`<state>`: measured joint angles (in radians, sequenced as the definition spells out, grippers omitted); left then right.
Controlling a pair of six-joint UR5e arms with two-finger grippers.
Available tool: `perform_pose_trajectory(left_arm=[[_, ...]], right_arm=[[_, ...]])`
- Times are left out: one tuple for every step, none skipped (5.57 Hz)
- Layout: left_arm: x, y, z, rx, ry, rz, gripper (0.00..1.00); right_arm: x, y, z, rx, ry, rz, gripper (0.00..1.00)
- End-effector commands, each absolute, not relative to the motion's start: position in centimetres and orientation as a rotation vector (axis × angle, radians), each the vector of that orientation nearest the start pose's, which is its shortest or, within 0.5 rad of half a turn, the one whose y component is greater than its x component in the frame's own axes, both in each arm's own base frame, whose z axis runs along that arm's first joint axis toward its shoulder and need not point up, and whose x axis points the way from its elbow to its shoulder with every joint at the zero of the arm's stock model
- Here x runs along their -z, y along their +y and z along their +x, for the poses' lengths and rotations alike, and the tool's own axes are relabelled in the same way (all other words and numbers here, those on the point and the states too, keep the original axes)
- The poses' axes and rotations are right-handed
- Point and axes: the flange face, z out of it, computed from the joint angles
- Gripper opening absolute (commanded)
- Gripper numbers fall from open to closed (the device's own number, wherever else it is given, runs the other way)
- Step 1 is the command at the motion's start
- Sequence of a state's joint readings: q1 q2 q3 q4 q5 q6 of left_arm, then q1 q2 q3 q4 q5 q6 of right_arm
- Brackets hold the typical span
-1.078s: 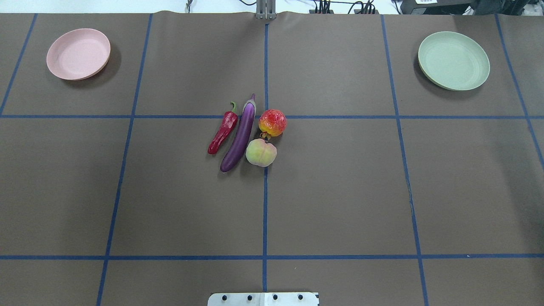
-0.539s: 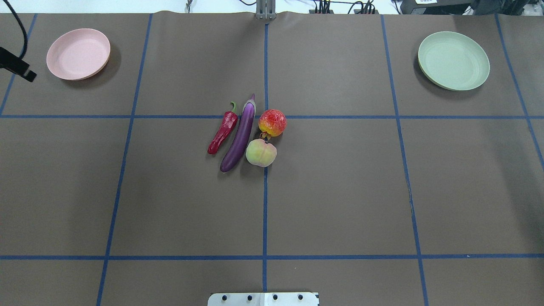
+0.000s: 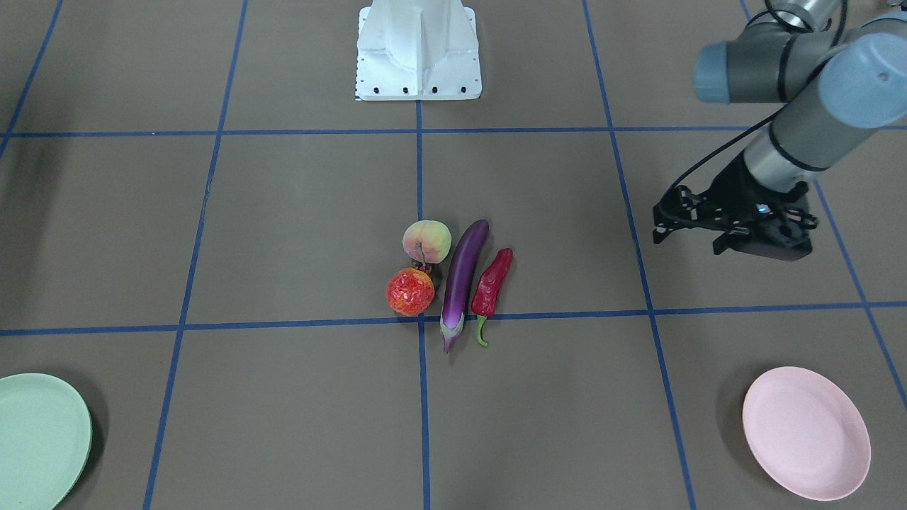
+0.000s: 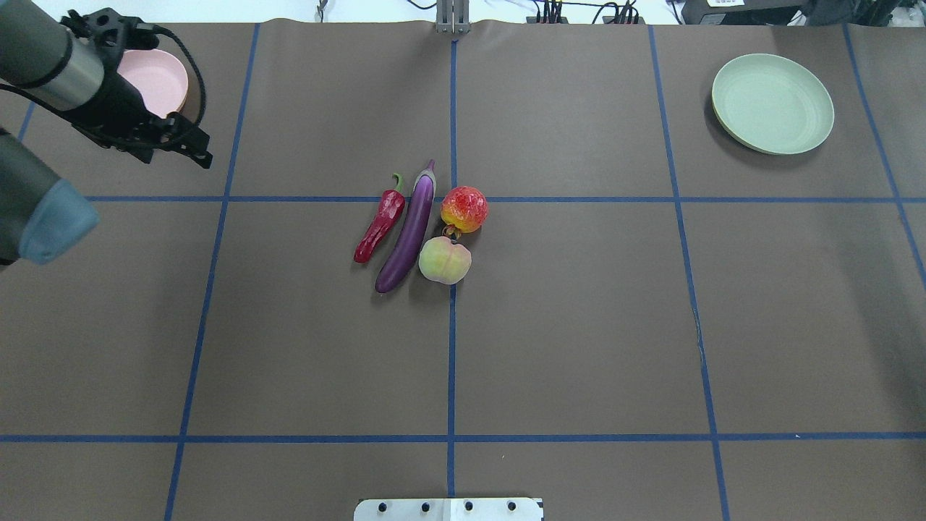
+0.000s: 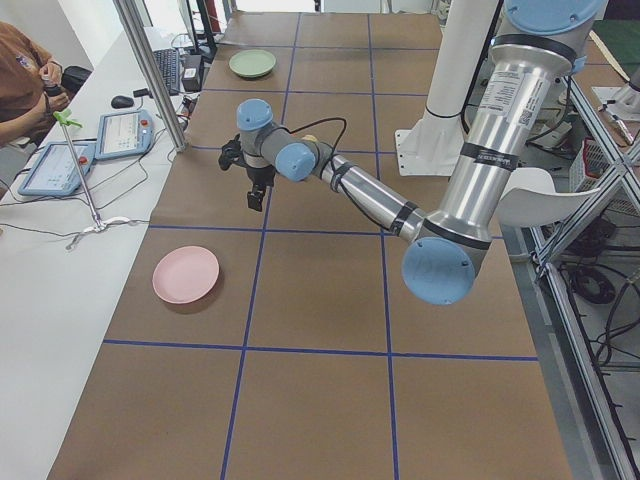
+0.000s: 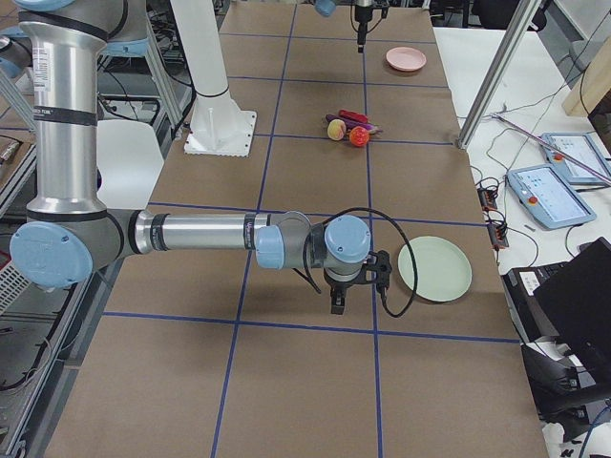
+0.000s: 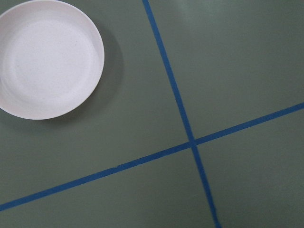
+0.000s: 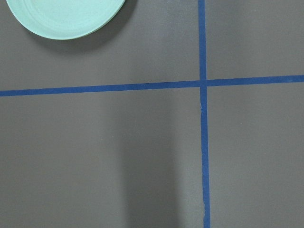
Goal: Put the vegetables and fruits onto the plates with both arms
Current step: 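Reach the left gripper toward the red chili pepper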
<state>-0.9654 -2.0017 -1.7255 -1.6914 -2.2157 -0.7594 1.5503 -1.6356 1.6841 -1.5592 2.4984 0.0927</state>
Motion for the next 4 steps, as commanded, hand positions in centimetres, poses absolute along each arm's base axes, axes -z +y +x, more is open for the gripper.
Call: perform_pose_trajectory(left_arm=[[-30.1,-56.1,39.7,0.001,0.927,0.139,1.00],[-30.2,-55.9,43.4,0.033,0.987,0.129,1.00],[-29.2,-56.2,46.8,0.043,0.973,0.143,1.00],[-28.1,-55.6,49.6,0.027,0.966,0.147,1.00]], right_arm=[[-61.8,-47.3,3.8,-0.026,-0.928,0.003,1.00],[-61.3,-47.7,3.7,-0.021,-0.930,0.011,1.00],[-60.8,-48.2,3.6,-0.018,-0.931,0.018,1.00],[-59.3,-49.6,2.9,-0.037,-0.933,0.015,1.00]])
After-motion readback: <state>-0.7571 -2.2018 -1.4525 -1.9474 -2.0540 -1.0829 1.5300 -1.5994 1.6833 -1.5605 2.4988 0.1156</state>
